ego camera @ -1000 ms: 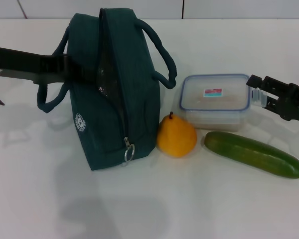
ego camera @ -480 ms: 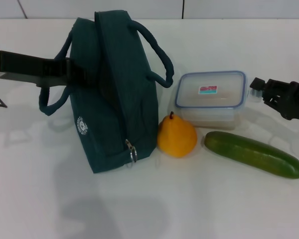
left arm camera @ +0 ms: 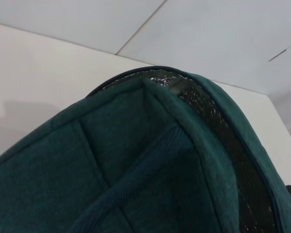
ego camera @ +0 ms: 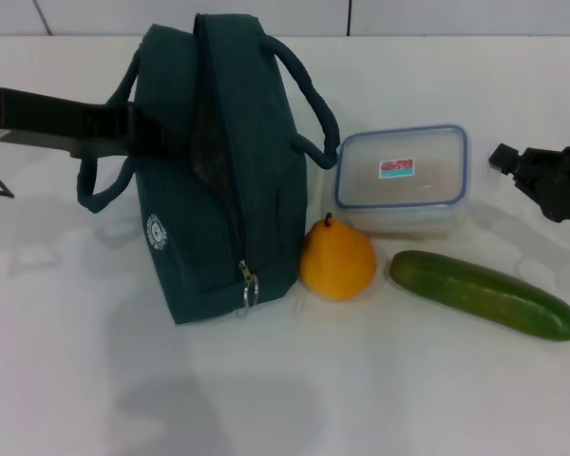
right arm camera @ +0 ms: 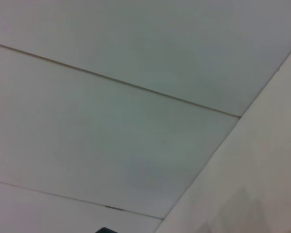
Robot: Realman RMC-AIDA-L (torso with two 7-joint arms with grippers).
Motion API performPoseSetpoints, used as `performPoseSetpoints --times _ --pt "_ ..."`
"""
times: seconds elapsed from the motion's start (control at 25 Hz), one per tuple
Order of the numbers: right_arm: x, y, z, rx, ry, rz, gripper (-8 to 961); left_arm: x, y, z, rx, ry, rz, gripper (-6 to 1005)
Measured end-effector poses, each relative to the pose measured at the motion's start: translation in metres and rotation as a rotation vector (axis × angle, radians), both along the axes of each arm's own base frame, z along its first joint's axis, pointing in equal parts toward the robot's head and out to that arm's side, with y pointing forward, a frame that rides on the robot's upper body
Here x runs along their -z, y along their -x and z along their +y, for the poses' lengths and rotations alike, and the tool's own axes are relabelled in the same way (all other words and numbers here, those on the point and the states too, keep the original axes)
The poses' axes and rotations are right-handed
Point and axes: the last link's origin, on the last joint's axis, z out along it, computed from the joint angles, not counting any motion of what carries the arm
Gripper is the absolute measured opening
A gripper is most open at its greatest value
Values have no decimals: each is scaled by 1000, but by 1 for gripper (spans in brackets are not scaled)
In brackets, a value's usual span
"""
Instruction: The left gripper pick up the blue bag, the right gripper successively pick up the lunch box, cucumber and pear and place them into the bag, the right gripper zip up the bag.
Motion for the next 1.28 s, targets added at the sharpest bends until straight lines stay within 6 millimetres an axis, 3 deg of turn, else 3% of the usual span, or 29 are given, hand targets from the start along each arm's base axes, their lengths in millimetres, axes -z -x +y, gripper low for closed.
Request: performPoseSetpoints --times 0.36,0.84,1.16,1.28 --pt "-14 -17 -13 55 -49 38 15 1 0 0 8 -1 -1 41" --pt "-13 -47 -35 181 -56 18 16 4 -1 -1 8 4 -8 41" --pt "-8 -47 -38 192 -46 23 105 4 -1 -1 7 4 -8 41" --pt "-8 -47 -38 183 -41 24 223 5 -1 -1 7 5 -9 41"
